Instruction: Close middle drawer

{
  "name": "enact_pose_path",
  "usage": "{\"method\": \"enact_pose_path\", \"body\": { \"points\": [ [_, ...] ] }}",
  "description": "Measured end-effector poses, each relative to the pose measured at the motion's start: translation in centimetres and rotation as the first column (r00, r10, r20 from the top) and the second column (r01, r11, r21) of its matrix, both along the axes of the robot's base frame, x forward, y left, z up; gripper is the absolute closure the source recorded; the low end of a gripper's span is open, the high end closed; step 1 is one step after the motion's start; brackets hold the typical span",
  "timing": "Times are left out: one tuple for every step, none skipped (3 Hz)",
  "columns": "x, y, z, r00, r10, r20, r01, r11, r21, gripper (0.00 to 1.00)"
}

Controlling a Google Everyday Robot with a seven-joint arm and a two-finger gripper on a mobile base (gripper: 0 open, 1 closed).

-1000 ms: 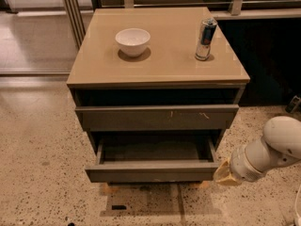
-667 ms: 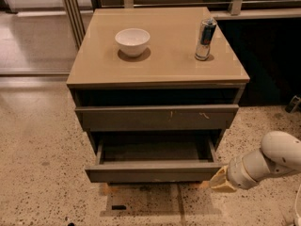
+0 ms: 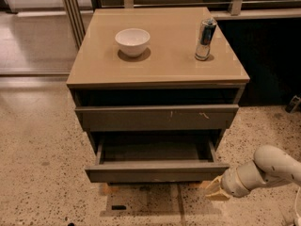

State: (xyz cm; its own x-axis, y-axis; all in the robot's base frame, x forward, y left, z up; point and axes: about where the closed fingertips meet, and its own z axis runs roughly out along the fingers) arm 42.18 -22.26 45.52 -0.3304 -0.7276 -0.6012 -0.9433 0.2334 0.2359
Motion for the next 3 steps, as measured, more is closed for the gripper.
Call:
{"method": "enact_pose_path", "body": {
  "points": [
    [0.1, 0.0, 0.1, 1.0000, 0.000, 0.002, 0.000, 1.000, -0.001, 1.00],
    [0.8, 0.2, -0.8, 0.9964, 0.038, 0.076, -0.039, 0.999, 0.017, 1.00],
    [2.6, 0.9, -1.9, 0.9728, 0.092, 0.212, -0.105, 0.993, 0.053, 1.00]
  ]
}}
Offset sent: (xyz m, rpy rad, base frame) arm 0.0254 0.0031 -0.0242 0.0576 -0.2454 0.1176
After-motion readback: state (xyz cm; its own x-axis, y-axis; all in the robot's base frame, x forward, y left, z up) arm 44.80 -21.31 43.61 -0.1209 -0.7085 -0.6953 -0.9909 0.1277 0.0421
